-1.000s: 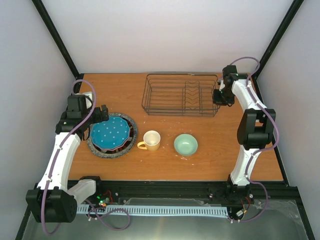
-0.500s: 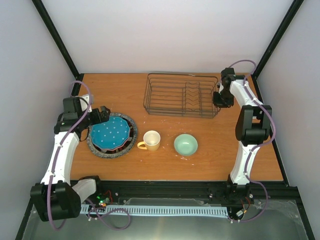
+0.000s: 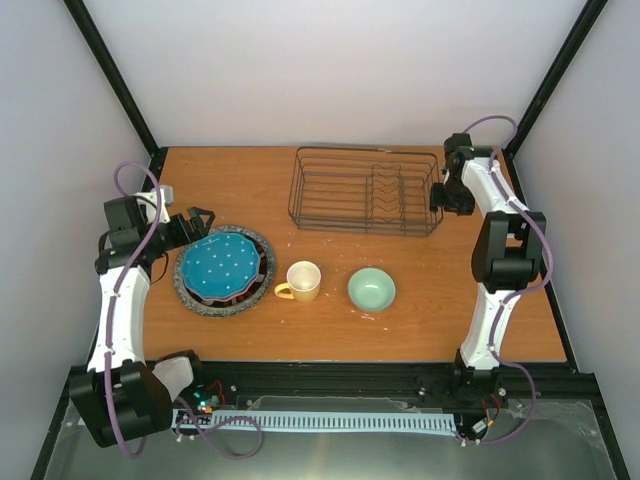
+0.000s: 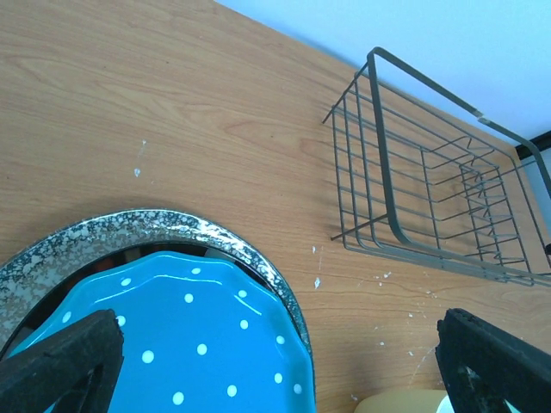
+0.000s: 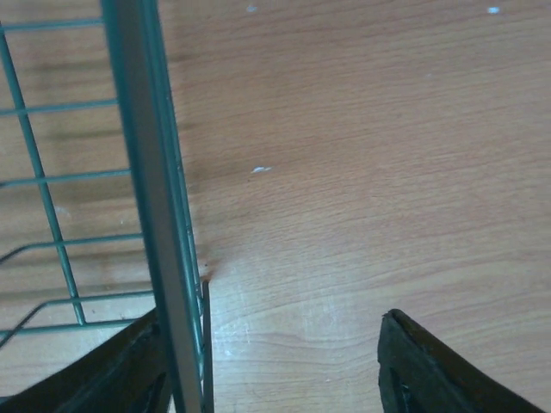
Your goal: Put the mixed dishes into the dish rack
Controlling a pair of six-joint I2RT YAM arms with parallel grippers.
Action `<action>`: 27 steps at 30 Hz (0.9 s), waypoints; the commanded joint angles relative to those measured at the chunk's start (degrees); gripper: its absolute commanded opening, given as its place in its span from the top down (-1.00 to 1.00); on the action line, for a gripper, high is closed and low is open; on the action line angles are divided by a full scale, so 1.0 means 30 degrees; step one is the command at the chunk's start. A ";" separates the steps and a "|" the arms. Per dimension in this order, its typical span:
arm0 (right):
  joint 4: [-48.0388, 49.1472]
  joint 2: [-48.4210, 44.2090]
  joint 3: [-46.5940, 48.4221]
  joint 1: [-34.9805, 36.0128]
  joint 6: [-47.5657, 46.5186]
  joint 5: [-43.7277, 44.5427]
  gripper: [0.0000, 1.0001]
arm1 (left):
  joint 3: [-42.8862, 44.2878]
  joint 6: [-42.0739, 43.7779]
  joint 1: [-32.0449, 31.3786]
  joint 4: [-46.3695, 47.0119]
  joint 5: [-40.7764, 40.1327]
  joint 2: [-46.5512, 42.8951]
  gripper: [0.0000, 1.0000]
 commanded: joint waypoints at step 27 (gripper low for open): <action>0.2259 -1.2552 -1.5332 0.8362 0.3642 -0.2722 0.08 | 0.0624 0.3005 -0.8504 0.0133 -0.7300 -0.0707 -0.68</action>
